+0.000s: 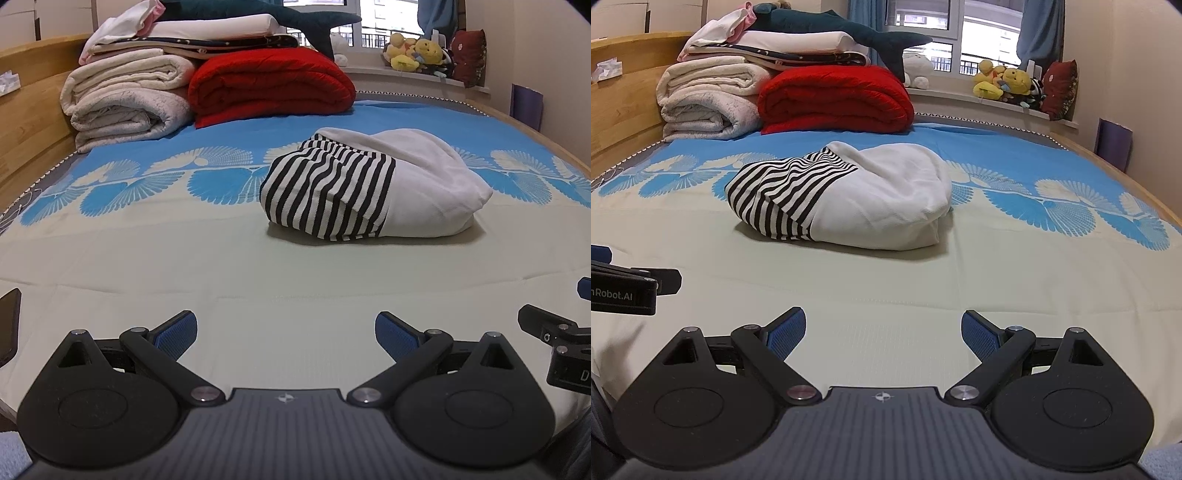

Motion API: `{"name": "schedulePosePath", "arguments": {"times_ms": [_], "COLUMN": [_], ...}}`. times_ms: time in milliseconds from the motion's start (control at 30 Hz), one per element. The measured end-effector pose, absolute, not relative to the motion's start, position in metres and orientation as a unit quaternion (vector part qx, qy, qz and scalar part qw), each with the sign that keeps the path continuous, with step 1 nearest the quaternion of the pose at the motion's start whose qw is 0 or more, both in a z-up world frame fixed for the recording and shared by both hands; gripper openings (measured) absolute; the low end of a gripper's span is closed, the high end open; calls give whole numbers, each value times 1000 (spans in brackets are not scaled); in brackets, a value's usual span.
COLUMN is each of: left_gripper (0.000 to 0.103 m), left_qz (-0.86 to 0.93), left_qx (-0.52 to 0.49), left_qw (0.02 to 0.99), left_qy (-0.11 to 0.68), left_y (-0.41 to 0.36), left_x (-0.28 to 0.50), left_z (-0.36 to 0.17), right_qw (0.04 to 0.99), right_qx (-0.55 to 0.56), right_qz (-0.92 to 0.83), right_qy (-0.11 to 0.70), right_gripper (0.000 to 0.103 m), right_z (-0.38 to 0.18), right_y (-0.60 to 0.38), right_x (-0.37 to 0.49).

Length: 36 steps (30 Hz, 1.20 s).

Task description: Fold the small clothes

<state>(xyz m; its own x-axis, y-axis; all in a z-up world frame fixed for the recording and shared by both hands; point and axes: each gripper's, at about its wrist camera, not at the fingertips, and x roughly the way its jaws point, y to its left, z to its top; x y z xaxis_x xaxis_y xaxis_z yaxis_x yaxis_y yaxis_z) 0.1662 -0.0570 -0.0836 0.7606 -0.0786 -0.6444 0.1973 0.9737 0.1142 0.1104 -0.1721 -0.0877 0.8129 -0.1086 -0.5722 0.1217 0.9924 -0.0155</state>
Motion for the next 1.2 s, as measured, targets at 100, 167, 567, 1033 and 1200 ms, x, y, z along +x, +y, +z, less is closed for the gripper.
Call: {"name": "schedulePosePath", "arguments": {"times_ms": [100,167,567,1033,1200], "left_gripper": [103,103,103,103,103], "left_qz": [-74,-74,-74,-70,-67], "left_qx": [88,88,89,96,95], "left_qw": [934,934,934,934,935], "left_qy": [338,338,338,336,336], "left_y": [-57,-57,-57,-61,-61], "left_x": [166,166,166,166,166], "left_z": [-84,-84,-84,-83,-84], "right_qw": [952,952,952,952,952], "right_qx": [9,7,-1,-5,-5], "right_qz": [-60,-60,-58,-55,-56], "right_qy": [300,301,302,301,301], "right_gripper": [92,92,92,92,92], "right_z": [-88,-88,-88,-89,-89], "right_y": [-172,-171,-168,-166,-165], "right_x": [110,110,110,111,111]}}
